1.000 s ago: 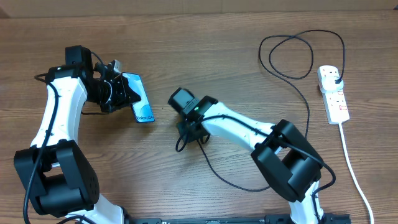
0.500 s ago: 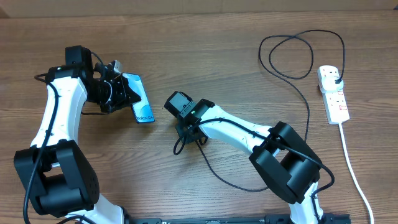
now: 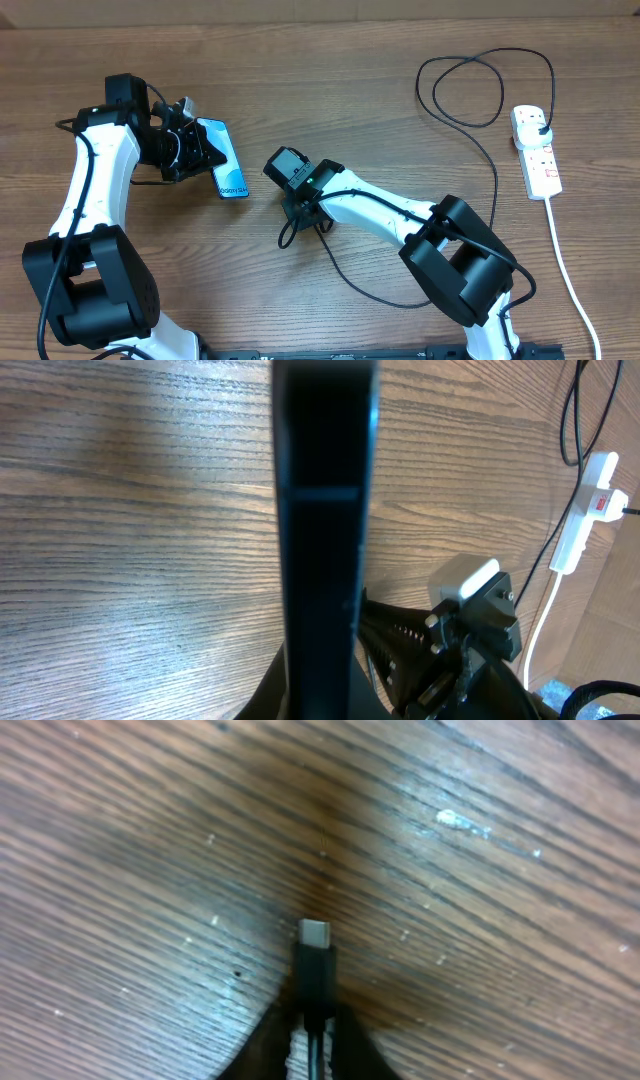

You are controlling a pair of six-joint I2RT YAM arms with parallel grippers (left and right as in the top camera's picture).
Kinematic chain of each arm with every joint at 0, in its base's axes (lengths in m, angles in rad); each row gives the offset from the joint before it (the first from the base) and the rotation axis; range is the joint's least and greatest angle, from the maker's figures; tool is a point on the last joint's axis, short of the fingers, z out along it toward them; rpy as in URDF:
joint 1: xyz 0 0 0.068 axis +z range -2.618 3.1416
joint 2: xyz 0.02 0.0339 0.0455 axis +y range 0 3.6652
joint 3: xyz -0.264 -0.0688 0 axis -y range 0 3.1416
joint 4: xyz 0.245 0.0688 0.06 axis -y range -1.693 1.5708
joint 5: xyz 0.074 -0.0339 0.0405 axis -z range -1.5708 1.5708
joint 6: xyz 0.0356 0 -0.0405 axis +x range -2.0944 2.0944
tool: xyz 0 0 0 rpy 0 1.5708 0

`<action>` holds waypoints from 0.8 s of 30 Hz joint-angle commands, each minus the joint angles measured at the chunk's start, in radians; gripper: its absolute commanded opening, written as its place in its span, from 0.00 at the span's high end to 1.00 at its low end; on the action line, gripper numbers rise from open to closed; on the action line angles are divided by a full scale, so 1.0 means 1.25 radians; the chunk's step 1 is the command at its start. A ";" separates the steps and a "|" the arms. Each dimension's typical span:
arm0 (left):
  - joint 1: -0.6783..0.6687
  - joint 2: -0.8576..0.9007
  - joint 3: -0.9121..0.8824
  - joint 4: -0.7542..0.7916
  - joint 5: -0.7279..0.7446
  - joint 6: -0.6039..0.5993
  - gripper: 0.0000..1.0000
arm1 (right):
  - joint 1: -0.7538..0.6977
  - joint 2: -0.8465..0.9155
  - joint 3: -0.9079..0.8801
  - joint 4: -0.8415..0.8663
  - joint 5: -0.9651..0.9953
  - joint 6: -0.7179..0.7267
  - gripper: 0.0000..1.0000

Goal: Plug charger to phone and switch on socket
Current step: 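Lift the plug with the right gripper while the left raises the phone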

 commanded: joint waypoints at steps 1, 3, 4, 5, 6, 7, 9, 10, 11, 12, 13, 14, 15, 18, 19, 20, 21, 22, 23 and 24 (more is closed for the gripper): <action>-0.002 -0.008 0.000 -0.002 0.032 0.015 0.96 | -0.003 0.023 -0.005 -0.002 -0.001 -0.001 0.96; -0.002 -0.008 0.000 -0.002 0.033 0.015 0.96 | -0.008 0.021 0.005 -0.012 -0.023 -0.001 0.96; -0.002 -0.008 0.000 -0.002 0.034 0.018 0.96 | -0.011 0.021 0.011 -0.015 -0.035 -0.001 0.96; -0.002 -0.008 0.000 -0.002 0.047 0.028 0.96 | -0.018 0.020 0.023 -0.023 -0.067 -0.001 0.96; -0.002 -0.008 0.000 0.001 0.092 0.058 0.96 | -0.029 0.018 0.038 -0.031 -0.111 -0.005 0.96; -0.002 -0.008 0.000 0.004 0.137 0.084 0.96 | -0.039 0.013 0.045 -0.033 -0.148 -0.018 0.96; -0.001 -0.008 0.002 0.013 0.341 0.173 0.96 | -0.074 -0.013 0.054 -0.027 -0.291 -0.051 0.96; -0.001 -0.008 0.003 0.019 0.464 0.226 0.96 | -0.098 -0.032 0.055 -0.020 -0.387 -0.075 0.96; 0.000 -0.008 0.004 0.024 0.515 0.243 0.96 | -0.112 -0.042 0.055 -0.018 -0.441 -0.089 0.96; 0.000 -0.008 0.004 0.040 0.596 0.258 0.96 | -0.135 -0.062 0.055 -0.015 -0.530 -0.114 0.96; 0.000 -0.008 0.004 0.063 0.661 0.259 0.96 | -0.155 -0.079 0.055 -0.015 -0.598 -0.129 0.96; 0.000 -0.008 0.004 0.089 0.720 0.259 0.96 | -0.176 -0.097 0.055 -0.016 -0.665 -0.144 0.96; 0.001 -0.008 0.004 0.131 0.774 0.255 0.96 | -0.194 -0.112 0.055 -0.018 -0.720 -0.158 0.96; 0.002 -0.008 0.010 0.228 0.773 0.134 0.96 | -0.250 -0.158 0.055 -0.025 -0.870 -0.206 0.96; 0.001 -0.008 0.010 0.252 0.773 0.104 0.96 | -0.257 -0.164 0.055 -0.029 -0.878 -0.209 0.96; 0.001 -0.008 0.010 0.276 0.773 0.072 0.96 | -0.268 -0.171 0.055 -0.038 -0.878 -0.211 0.96; 0.001 -0.008 0.010 0.313 0.773 0.028 0.96 | -0.276 -0.175 0.055 -0.051 -0.883 -0.217 0.96; 0.001 -0.008 0.010 0.338 0.773 -0.006 0.96 | -0.280 -0.176 0.055 -0.062 -0.904 -0.240 0.96; 0.001 -0.008 0.010 0.362 0.773 -0.038 0.96 | -0.282 -0.176 0.055 -0.071 -0.930 -0.259 0.96; 0.001 -0.008 0.010 0.387 0.773 -0.069 0.96 | -0.282 -0.176 0.055 -0.076 -0.949 -0.269 0.96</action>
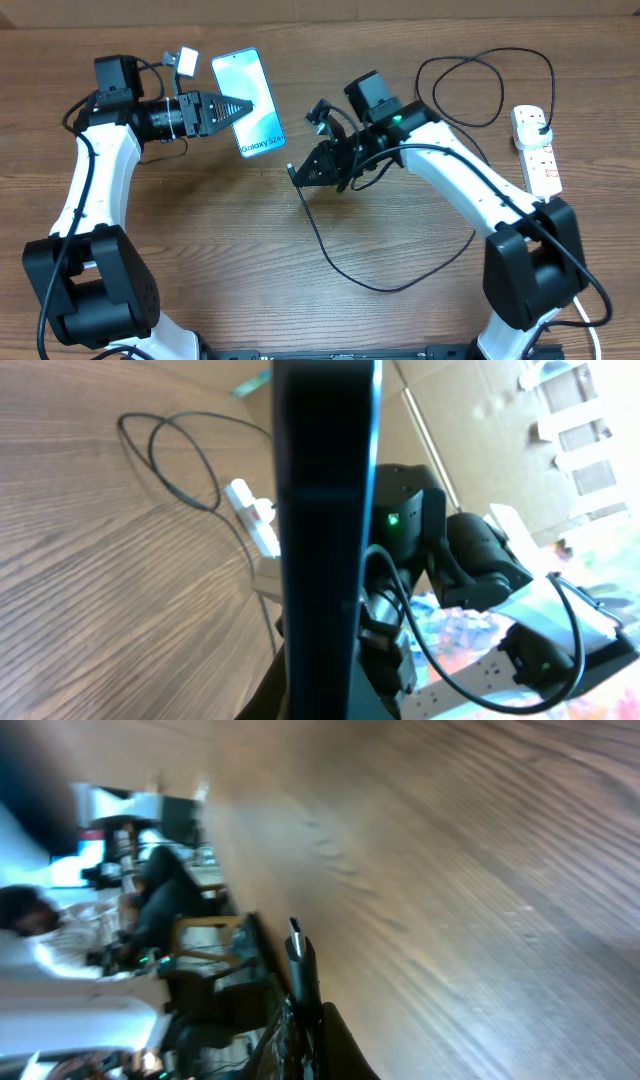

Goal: Plug charger to phone and switch on socket
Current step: 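Lift the plug with the right gripper while the left raises the phone, then bring the plug up to the phone's bottom port with the right gripper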

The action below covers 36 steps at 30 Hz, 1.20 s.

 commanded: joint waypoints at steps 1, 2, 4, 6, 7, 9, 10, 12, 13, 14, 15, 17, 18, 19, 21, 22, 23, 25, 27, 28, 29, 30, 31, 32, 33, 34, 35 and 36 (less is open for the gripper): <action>0.001 -0.008 0.010 0.077 0.074 -0.167 0.96 | -0.003 -0.015 0.012 -0.013 -0.141 -0.070 0.96; 0.000 -0.008 0.010 0.096 0.074 -0.182 0.96 | -0.003 -0.015 0.012 -0.011 -0.152 -0.070 0.96; -0.001 -0.008 0.010 0.121 0.074 -0.200 0.96 | -0.003 -0.015 0.012 -0.006 -0.164 -0.070 0.96; -0.001 -0.008 0.010 0.140 0.074 -0.222 0.96 | -0.003 -0.015 0.012 -0.003 -0.164 -0.070 0.96; -0.001 -0.008 0.010 0.148 0.074 -0.230 0.96 | -0.003 -0.015 0.012 -0.001 -0.169 -0.070 0.96; -0.001 -0.008 0.010 0.151 0.073 -0.229 0.96 | -0.003 -0.015 0.012 0.001 -0.183 -0.070 0.96; -0.001 -0.008 0.010 0.151 0.073 -0.229 0.96 | -0.003 -0.015 0.012 0.003 -0.195 -0.070 0.96; -0.001 -0.008 0.010 0.151 0.072 -0.229 0.96 | -0.003 -0.015 0.012 0.009 -0.218 -0.070 0.96; -0.001 -0.008 0.010 0.151 0.073 -0.229 0.96 | -0.003 -0.016 0.012 0.020 -0.228 -0.069 0.96; -0.001 -0.008 0.010 0.150 0.073 -0.229 0.96 | -0.003 -0.016 0.012 0.024 -0.233 -0.069 0.96; -0.001 -0.008 0.010 0.150 0.073 -0.229 0.96 | -0.003 -0.016 0.014 0.036 -0.236 -0.058 0.96; -0.001 -0.008 0.010 0.150 0.073 -0.229 0.96 | -0.003 -0.017 0.015 0.068 -0.233 -0.011 0.96; -0.001 -0.008 0.010 0.149 0.073 -0.229 0.96 | -0.003 -0.020 0.015 0.092 -0.232 0.013 0.96; -0.001 -0.008 0.010 0.146 0.073 -0.229 0.96 | -0.003 -0.025 0.015 0.116 -0.232 0.034 0.96; -0.002 -0.008 0.010 0.141 0.073 -0.229 0.96 | 0.000 -0.033 0.015 0.156 -0.219 0.066 0.96; -0.003 -0.008 0.010 0.138 0.073 -0.230 0.96 | 0.005 -0.035 0.015 0.172 -0.203 0.085 0.96; -0.006 -0.008 0.010 0.136 0.073 -0.233 0.96 | 0.008 -0.038 0.015 0.181 -0.190 0.095 0.96; -0.015 -0.008 0.010 0.135 0.074 -0.242 0.96 | 0.017 -0.038 0.015 0.204 -0.161 0.123 0.96; -0.020 -0.008 0.010 0.136 0.074 -0.245 0.96 | 0.020 -0.038 0.015 0.214 -0.159 0.125 0.96; -0.023 -0.008 0.010 0.136 0.074 -0.245 0.96 | 0.020 -0.038 0.015 0.219 -0.158 0.127 0.96; -0.027 -0.008 0.010 0.136 0.074 -0.244 0.96 | 0.020 -0.038 0.015 0.226 -0.157 0.134 0.96; -0.029 -0.008 0.010 0.136 0.074 -0.244 0.96 | 0.020 -0.038 0.015 0.234 -0.158 0.145 0.96; -0.031 -0.008 0.010 0.136 0.074 -0.244 0.96 | 0.020 -0.038 0.015 0.238 -0.160 0.147 0.96; -0.032 -0.008 0.010 0.136 0.074 -0.244 0.96 | 0.020 -0.038 0.015 0.240 -0.161 0.147 0.96; -0.032 -0.008 0.010 0.136 0.074 -0.244 0.96 | 0.020 -0.038 0.015 0.242 -0.162 0.148 0.96; -0.032 -0.008 0.010 0.136 0.074 -0.244 0.96 | 0.020 -0.038 0.015 0.243 -0.164 0.149 0.96; -0.032 -0.008 0.010 0.139 0.074 -0.244 0.96 | 0.020 -0.038 0.015 0.242 -0.164 0.151 0.96; -0.032 -0.008 0.010 0.139 0.074 -0.244 0.96 | 0.020 -0.038 0.015 0.242 -0.164 0.151 0.96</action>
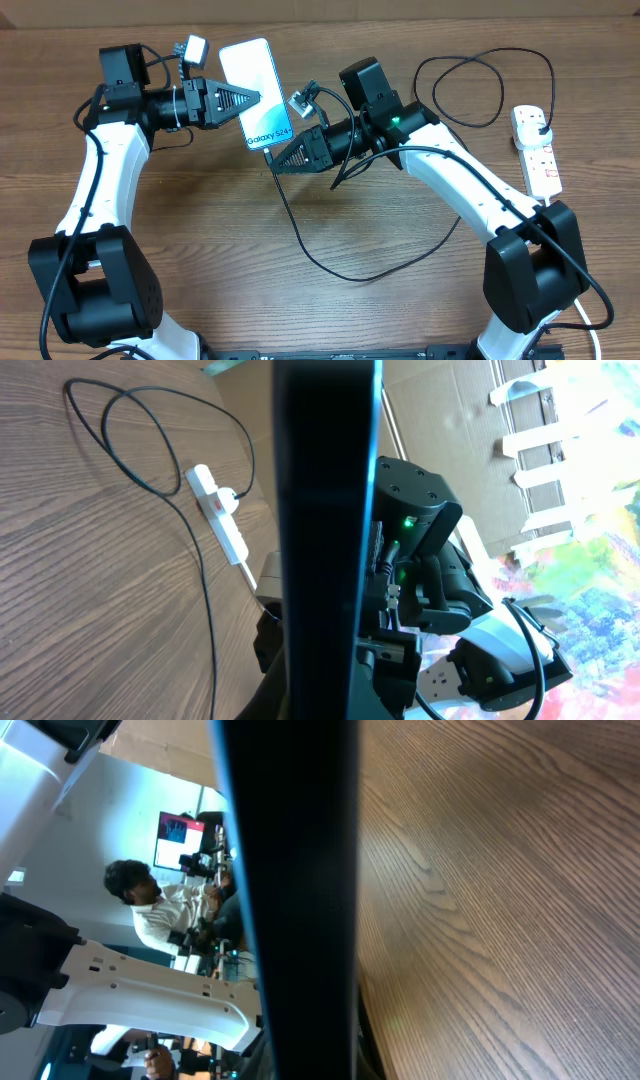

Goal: Plug charger to phone and switch on socket
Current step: 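Bring the plug up to the phone's bottom port with the right gripper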

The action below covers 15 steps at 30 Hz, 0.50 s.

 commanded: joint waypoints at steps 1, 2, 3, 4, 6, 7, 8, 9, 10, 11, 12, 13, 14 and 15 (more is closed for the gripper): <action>-0.001 -0.008 0.010 0.008 0.037 -0.010 0.96 | 0.002 -0.034 0.014 0.004 -0.002 0.012 0.96; -0.001 -0.008 0.010 0.009 0.037 -0.010 0.96 | 0.002 -0.034 0.014 0.004 -0.002 0.012 0.96; -0.001 -0.008 0.010 0.011 0.037 -0.010 0.96 | 0.002 -0.034 0.014 0.004 -0.002 0.012 0.96; -0.001 -0.008 0.010 0.014 0.037 -0.010 0.96 | 0.002 -0.034 0.014 0.004 -0.009 0.011 0.96; 0.002 -0.008 0.010 0.021 0.036 -0.011 0.96 | 0.002 -0.034 0.014 0.004 -0.031 0.011 0.96; 0.006 -0.008 0.010 0.027 0.036 -0.011 0.96 | 0.002 -0.034 0.014 0.004 -0.040 0.011 0.96; 0.009 -0.008 0.010 0.028 0.036 -0.011 0.96 | 0.002 -0.034 0.014 0.004 -0.044 0.009 0.96; 0.014 -0.008 0.010 0.028 0.036 -0.013 0.96 | 0.002 -0.034 0.014 0.002 -0.044 0.007 0.96; 0.016 -0.008 0.010 0.028 0.036 -0.017 0.96 | 0.002 -0.034 0.014 0.000 -0.044 0.004 0.96; 0.020 -0.008 0.010 0.028 0.036 -0.017 0.96 | 0.002 -0.034 0.014 -0.002 -0.044 0.004 0.96; 0.021 -0.008 0.010 0.028 0.037 -0.017 0.96 | 0.002 -0.034 0.014 -0.001 -0.044 0.004 0.96; 0.023 -0.008 0.010 0.028 0.036 -0.023 0.96 | 0.002 -0.034 0.014 0.001 -0.043 0.004 0.96; 0.025 -0.008 0.010 0.028 0.036 -0.032 0.96 | -0.001 -0.034 0.014 0.006 -0.041 0.005 0.96; 0.026 -0.008 0.010 0.028 0.036 -0.032 0.96 | -0.004 -0.034 0.014 0.008 -0.033 0.005 0.96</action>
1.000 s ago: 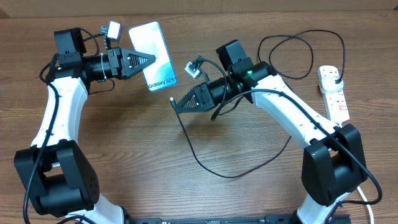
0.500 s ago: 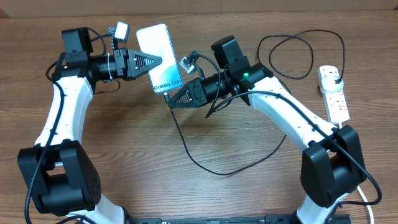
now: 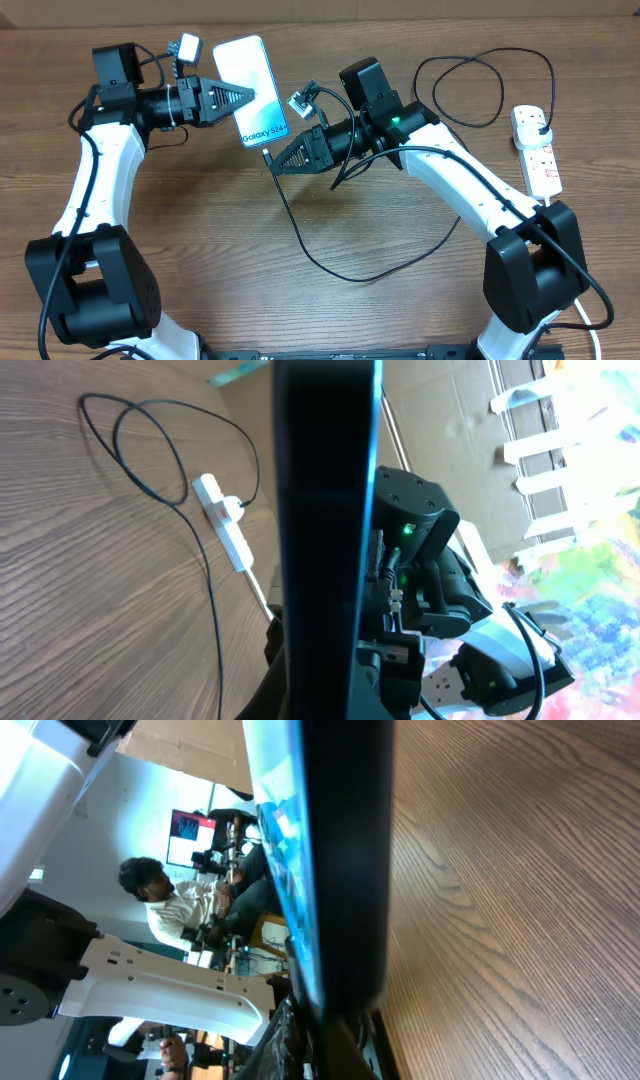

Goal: Plug charger to phone and switch on socket
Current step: 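Bring the plug up to the phone's bottom port with the right gripper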

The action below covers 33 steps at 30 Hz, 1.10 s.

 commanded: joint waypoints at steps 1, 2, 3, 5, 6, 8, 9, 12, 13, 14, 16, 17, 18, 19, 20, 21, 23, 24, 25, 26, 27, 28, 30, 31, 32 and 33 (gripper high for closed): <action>0.009 -0.008 0.010 0.006 0.037 -0.017 0.96 | -0.007 -0.034 0.014 0.008 -0.002 -0.003 0.96; 0.009 -0.008 0.010 0.006 0.037 -0.020 0.96 | -0.010 -0.034 0.014 0.009 0.002 -0.002 0.96; 0.009 -0.008 0.010 0.005 0.037 -0.020 0.96 | -0.015 -0.034 0.014 0.008 0.002 -0.002 0.96; 0.009 -0.008 0.010 0.005 0.037 -0.023 0.96 | -0.019 -0.034 0.014 0.008 0.001 -0.002 0.96; 0.009 -0.008 0.010 0.005 0.037 -0.026 0.96 | -0.019 -0.034 0.014 0.008 0.001 -0.002 0.96; 0.009 -0.008 0.010 0.005 0.037 -0.026 0.96 | -0.019 -0.034 0.014 0.009 -0.005 -0.002 0.96; 0.009 -0.008 0.010 0.005 0.037 -0.026 0.96 | -0.019 -0.034 0.014 0.009 -0.005 -0.002 0.96; 0.009 -0.008 0.010 0.005 0.037 -0.026 0.96 | -0.018 -0.034 0.014 0.012 -0.004 -0.002 0.96; 0.008 -0.008 0.010 0.005 0.037 -0.026 0.96 | -0.018 -0.034 0.014 0.018 -0.004 -0.002 0.96; 0.008 -0.008 0.010 0.005 0.037 -0.026 0.96 | -0.018 -0.034 0.014 0.023 -0.004 0.000 0.96; 0.008 -0.008 0.010 0.005 0.037 -0.026 0.96 | -0.018 -0.034 0.014 0.033 -0.005 0.014 0.96; 0.008 -0.008 0.010 0.005 0.037 -0.026 0.96 | -0.018 -0.034 0.014 0.038 -0.005 0.020 0.96; 0.008 -0.008 0.010 0.005 0.037 -0.026 0.96 | -0.018 -0.034 0.014 0.045 -0.015 0.022 0.96; 0.008 -0.008 0.010 0.005 0.037 -0.026 0.96 | -0.018 -0.034 0.014 0.047 -0.020 0.022 0.96; 0.008 -0.008 0.010 0.005 0.037 -0.026 0.96 | -0.018 -0.034 0.014 0.049 -0.020 0.022 0.96; 0.008 -0.008 0.010 0.005 0.037 -0.026 0.96 | -0.018 -0.034 0.014 0.049 -0.019 0.022 0.96; 0.008 -0.008 0.010 0.005 0.036 -0.026 0.96 | -0.017 -0.034 0.014 0.049 -0.019 0.022 0.96; 0.008 -0.008 0.010 0.005 0.037 -0.026 0.96 | -0.016 -0.034 0.014 0.049 -0.019 0.022 0.96; 0.008 -0.008 0.010 0.005 0.037 -0.026 0.96 | -0.014 -0.034 0.014 0.049 -0.019 0.022 0.96; 0.008 -0.008 0.010 0.005 0.037 -0.026 0.96 | -0.011 -0.034 0.014 0.049 -0.019 0.022 0.96; 0.008 -0.008 0.010 0.005 0.037 -0.026 0.96 | -0.007 -0.034 0.014 0.049 -0.019 0.022 0.96; 0.008 -0.008 0.010 0.005 0.037 -0.026 0.96 | -0.002 -0.034 0.014 0.049 -0.017 0.022 0.96; 0.008 -0.008 0.010 0.005 0.037 -0.026 0.96 | 0.002 -0.034 0.014 0.049 -0.009 0.022 0.96; 0.008 -0.008 0.010 0.005 0.037 -0.028 0.96 | 0.002 -0.034 0.014 0.049 -0.003 0.022 0.96; 0.008 -0.008 0.010 0.005 0.037 -0.034 0.96 | 0.002 -0.034 0.014 0.049 -0.003 0.022 0.96; 0.008 -0.008 0.010 0.005 0.037 -0.036 0.96 | 0.002 -0.034 0.014 0.049 -0.003 0.022 0.96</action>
